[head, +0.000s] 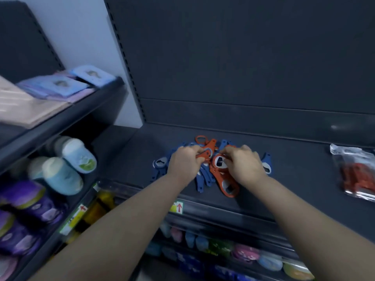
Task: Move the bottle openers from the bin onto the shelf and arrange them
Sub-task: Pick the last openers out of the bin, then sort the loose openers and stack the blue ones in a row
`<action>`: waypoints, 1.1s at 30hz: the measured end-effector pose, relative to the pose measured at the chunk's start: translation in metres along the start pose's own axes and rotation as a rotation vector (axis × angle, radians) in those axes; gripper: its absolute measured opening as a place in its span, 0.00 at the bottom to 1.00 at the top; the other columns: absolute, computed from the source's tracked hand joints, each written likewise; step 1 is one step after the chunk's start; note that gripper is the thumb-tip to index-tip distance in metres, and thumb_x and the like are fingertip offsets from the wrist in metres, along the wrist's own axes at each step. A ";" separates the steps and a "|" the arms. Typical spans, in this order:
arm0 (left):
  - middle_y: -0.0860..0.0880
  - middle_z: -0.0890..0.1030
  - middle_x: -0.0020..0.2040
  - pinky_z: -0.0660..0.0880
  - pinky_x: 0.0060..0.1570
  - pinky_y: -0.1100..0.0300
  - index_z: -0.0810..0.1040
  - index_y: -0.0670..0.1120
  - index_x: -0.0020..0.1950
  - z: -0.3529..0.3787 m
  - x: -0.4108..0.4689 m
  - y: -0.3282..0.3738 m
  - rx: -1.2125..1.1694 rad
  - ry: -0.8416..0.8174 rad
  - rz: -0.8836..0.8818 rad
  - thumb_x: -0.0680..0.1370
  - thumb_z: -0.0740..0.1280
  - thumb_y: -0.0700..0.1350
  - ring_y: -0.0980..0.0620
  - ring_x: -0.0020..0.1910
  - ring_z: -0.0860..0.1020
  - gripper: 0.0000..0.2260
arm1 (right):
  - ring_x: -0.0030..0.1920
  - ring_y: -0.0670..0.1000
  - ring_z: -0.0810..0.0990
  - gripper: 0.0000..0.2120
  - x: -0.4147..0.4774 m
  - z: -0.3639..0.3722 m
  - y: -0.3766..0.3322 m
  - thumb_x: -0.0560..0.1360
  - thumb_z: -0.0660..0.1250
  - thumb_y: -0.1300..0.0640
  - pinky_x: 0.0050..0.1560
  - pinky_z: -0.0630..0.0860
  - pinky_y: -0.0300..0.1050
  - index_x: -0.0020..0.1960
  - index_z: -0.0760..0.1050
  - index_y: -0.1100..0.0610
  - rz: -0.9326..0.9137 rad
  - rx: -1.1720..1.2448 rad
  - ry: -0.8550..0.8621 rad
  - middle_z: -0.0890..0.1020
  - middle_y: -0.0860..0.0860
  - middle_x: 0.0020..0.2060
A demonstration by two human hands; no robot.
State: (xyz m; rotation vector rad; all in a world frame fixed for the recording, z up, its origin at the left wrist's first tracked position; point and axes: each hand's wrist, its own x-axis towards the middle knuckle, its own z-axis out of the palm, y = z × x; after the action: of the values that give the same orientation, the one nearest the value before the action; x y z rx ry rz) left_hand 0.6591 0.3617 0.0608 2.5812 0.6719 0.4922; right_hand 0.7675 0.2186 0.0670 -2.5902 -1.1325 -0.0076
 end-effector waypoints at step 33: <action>0.50 0.55 0.79 0.48 0.75 0.44 0.52 0.58 0.78 0.077 0.025 0.080 0.124 -0.389 0.019 0.79 0.46 0.66 0.48 0.77 0.54 0.28 | 0.77 0.49 0.44 0.38 -0.050 -0.017 0.119 0.69 0.36 0.28 0.74 0.47 0.63 0.76 0.40 0.40 0.079 -0.133 -0.112 0.49 0.44 0.78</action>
State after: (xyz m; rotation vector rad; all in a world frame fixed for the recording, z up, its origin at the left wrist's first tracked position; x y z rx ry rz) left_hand 0.7431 0.2873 0.0402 2.6895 0.5547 -0.0525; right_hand 0.8206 0.1021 0.0428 -2.7831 -1.1009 0.0831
